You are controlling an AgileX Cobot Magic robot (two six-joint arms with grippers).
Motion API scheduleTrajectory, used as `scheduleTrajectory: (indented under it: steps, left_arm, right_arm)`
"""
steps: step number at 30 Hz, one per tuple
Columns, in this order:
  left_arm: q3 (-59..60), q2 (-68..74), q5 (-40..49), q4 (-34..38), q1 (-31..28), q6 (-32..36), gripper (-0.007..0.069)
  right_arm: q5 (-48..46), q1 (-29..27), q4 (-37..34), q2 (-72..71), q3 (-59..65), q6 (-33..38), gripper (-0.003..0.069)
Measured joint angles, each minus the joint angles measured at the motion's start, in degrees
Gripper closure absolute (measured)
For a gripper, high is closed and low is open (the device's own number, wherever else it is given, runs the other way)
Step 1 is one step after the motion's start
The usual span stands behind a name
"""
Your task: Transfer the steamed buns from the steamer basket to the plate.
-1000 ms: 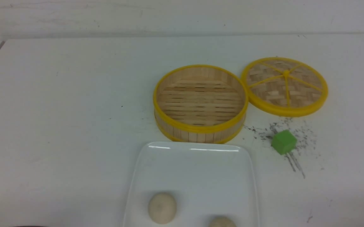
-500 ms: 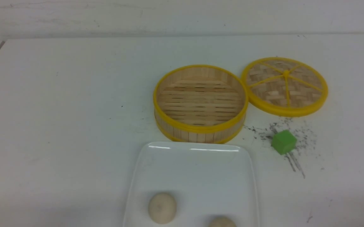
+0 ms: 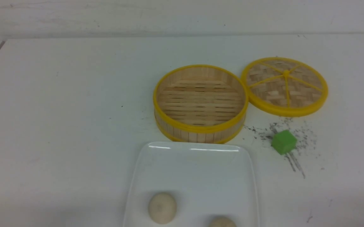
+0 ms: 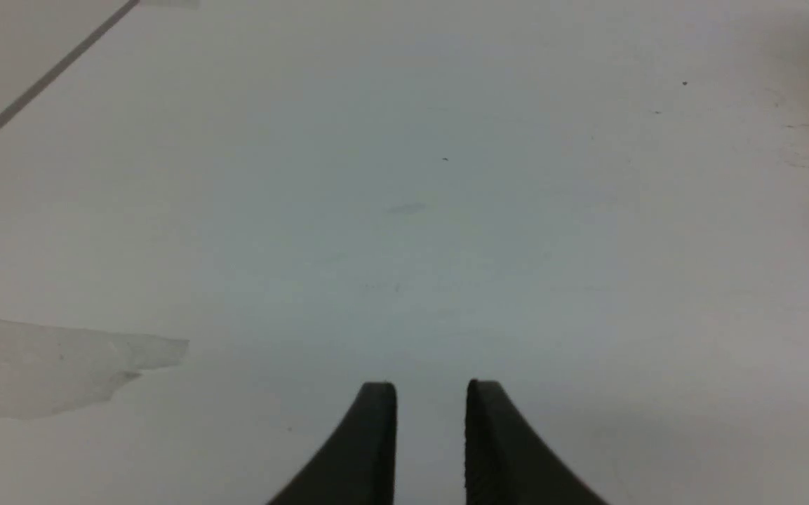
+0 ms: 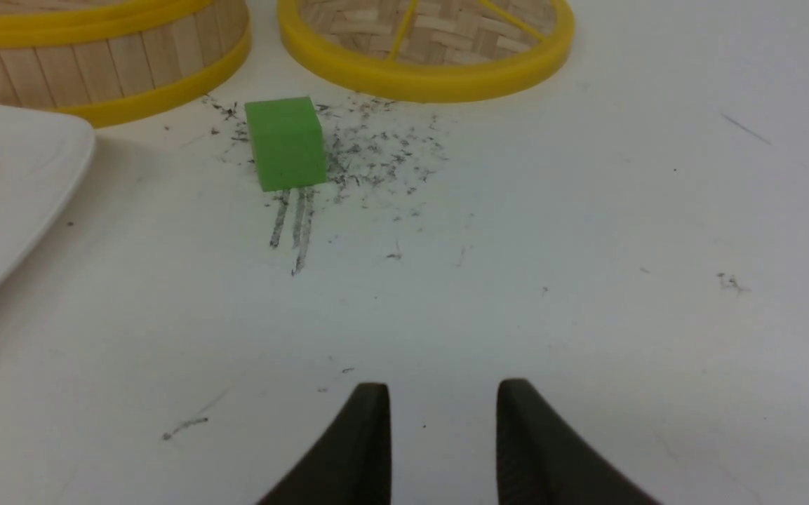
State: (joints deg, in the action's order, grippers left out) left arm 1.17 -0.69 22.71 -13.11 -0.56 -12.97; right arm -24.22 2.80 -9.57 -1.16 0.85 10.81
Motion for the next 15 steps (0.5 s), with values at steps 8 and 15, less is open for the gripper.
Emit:
scheduleTrajectory:
  steps: [8,15]
  left_arm:
    - [0.0,0.0,0.0,-1.1,0.0,0.0,0.0444]
    - [0.0,0.0,0.0,-3.3,0.0,0.0,0.0437]
  right_arm:
    - [0.0,0.0,0.0,0.0,0.0,0.0,0.0419]
    - [0.0,0.0,0.0,0.0,0.0,0.0,0.0419]
